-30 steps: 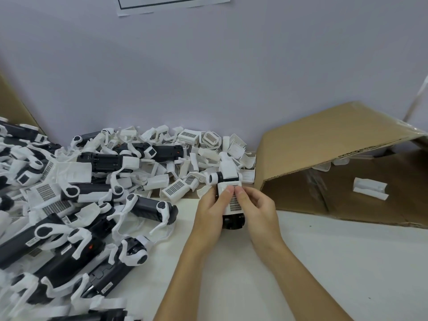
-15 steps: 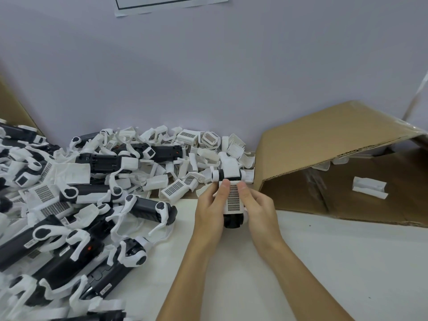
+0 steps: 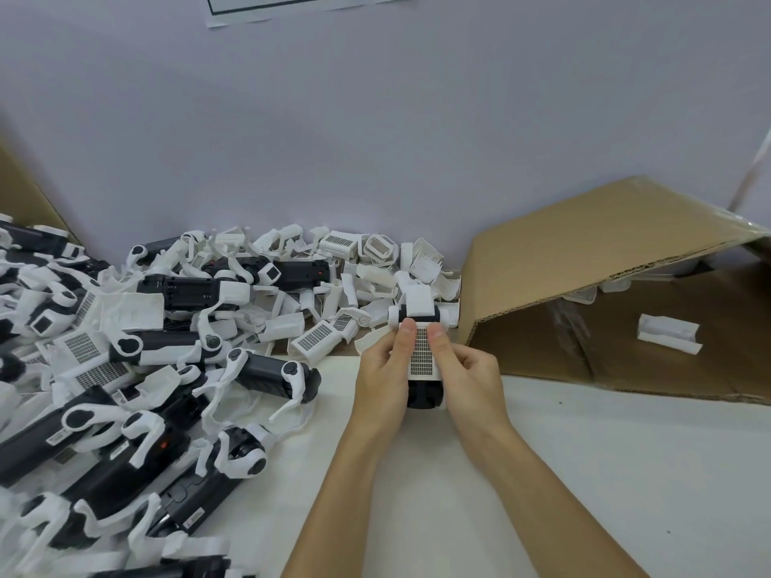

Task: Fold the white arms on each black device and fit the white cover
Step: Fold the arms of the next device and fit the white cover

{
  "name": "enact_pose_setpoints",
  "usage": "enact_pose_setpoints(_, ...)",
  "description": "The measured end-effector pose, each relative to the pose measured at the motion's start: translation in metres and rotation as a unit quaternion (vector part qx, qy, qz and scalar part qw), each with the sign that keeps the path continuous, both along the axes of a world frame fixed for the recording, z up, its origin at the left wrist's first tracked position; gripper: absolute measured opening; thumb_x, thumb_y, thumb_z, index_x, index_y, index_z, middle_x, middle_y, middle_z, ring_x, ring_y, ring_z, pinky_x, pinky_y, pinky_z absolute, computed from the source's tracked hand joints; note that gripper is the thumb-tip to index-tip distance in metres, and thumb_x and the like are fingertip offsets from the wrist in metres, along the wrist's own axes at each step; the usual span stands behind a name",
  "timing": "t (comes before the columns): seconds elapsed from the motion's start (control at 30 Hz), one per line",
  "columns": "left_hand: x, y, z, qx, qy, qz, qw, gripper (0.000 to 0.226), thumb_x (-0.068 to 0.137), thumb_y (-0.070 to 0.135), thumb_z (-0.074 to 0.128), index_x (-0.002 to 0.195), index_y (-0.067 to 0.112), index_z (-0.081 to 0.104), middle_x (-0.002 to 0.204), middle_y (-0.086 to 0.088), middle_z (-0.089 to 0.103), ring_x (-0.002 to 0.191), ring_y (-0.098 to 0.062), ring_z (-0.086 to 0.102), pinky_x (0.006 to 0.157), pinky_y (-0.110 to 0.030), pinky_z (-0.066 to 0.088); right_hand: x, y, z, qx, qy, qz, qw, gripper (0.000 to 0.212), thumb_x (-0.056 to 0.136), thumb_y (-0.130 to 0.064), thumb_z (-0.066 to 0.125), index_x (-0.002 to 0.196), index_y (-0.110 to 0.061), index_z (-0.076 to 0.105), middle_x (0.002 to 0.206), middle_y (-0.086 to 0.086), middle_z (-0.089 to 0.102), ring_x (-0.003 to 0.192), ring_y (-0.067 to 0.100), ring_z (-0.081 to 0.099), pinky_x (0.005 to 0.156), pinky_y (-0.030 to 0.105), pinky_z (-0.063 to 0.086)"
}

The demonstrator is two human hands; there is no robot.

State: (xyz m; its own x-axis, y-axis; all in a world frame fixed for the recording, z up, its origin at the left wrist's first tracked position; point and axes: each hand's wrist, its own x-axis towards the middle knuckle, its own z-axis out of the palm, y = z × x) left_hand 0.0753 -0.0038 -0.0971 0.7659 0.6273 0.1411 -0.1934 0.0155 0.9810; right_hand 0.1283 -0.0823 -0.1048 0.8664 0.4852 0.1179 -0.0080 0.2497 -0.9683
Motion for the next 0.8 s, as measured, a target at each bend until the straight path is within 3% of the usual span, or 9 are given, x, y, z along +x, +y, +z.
enact_pose_setpoints(0.07,-0.0006,0.001,0.0011,-0.033,-0.005,-0.04,0.999,0.028,0.101,0.032,0.052,0.096,0.017,0.076,0.086,-0.001,0.076,0.08,-0.012,0.072,0.064,-0.019,0.054,0.002,0.0012,-0.0022,-0.005,0.008,-0.009,1.0,0.039,0.085,-0.059,0.058,0.079,-0.028,0.081,0.082,0.001,0.078,0.083,0.017,0.075,0.077,0.036,0.059)
enact_pose_setpoints(0.13,0.0002,0.0028,0.0004,-0.011,-0.002,-0.043,0.999,0.023,0.101,0.025,0.054,0.104,0.012,0.072,0.087,0.0,0.076,0.082,-0.011,0.071,0.067,-0.02,0.053,0.0044,0.0002,-0.0027,0.005,0.028,-0.004,1.0,0.038,0.092,-0.055,0.057,0.084,-0.026,0.081,0.086,0.005,0.078,0.087,0.021,0.075,0.08,0.04,0.061)
enact_pose_setpoints(0.27,0.0016,0.0051,-0.003,0.014,-0.009,0.022,1.0,0.03,0.102,0.027,0.053,0.088,0.014,0.076,0.08,0.0,0.074,0.075,-0.008,0.068,0.065,-0.019,0.052,0.0048,-0.0018,-0.0027,0.016,0.015,0.028,0.999,0.03,0.097,-0.034,0.06,0.094,-0.012,0.08,0.093,0.011,0.077,0.095,0.026,0.074,0.087,0.044,0.059)
enact_pose_setpoints(0.4,0.002,0.0073,-0.004,0.028,-0.017,0.03,0.999,0.032,0.102,0.025,0.053,0.083,0.012,0.075,0.079,-0.006,0.072,0.074,-0.012,0.065,0.064,-0.021,0.051,0.0034,-0.0017,-0.0029,-0.005,-0.022,0.007,1.0,0.024,0.097,-0.027,0.061,0.088,-0.012,0.078,0.08,0.001,0.078,0.077,0.01,0.072,0.069,0.024,0.058)
enact_pose_setpoints(0.47,0.002,0.0067,-0.0038,0.022,-0.016,0.031,0.999,0.033,0.102,0.027,0.053,0.081,0.017,0.077,0.079,-0.003,0.073,0.074,-0.01,0.067,0.064,-0.02,0.052,0.0019,-0.0011,-0.002,-0.005,-0.023,0.001,1.0,0.024,0.097,-0.028,0.062,0.086,-0.013,0.078,0.078,0.0,0.077,0.074,0.008,0.071,0.066,0.022,0.057)
enact_pose_setpoints(0.57,0.0003,0.008,-0.003,-0.01,-0.016,-0.002,1.0,0.026,0.097,0.03,0.058,0.083,0.026,0.079,0.082,0.002,0.074,0.079,-0.011,0.069,0.074,-0.03,0.053,0.0016,0.0003,-0.0015,-0.006,-0.017,-0.003,1.0,0.027,0.098,-0.033,0.059,0.089,-0.017,0.079,0.086,0.005,0.078,0.085,0.017,0.073,0.078,0.035,0.059)
enact_pose_setpoints(0.67,-0.0019,0.0073,-0.0014,-0.004,-0.026,-0.05,0.998,0.028,0.09,0.029,0.057,0.102,0.011,0.074,0.09,-0.01,0.072,0.087,-0.025,0.067,0.081,-0.045,0.052,0.004,-0.0007,-0.0015,0.012,0.015,0.021,1.0,0.032,0.101,-0.035,0.053,0.095,-0.016,0.079,0.092,0.015,0.076,0.09,0.026,0.072,0.08,0.048,0.057)
enact_pose_setpoints(0.8,-0.0014,0.0057,-0.0036,0.033,-0.015,-0.029,0.999,0.023,0.103,0.014,0.05,0.109,0.007,0.071,0.094,-0.01,0.075,0.092,-0.027,0.071,0.083,-0.044,0.057,0.0054,-0.0027,-0.0043,0.007,-0.018,0.034,0.999,0.023,0.102,-0.019,0.053,0.103,-0.013,0.076,0.094,0.007,0.077,0.092,0.018,0.073,0.076,0.026,0.058)
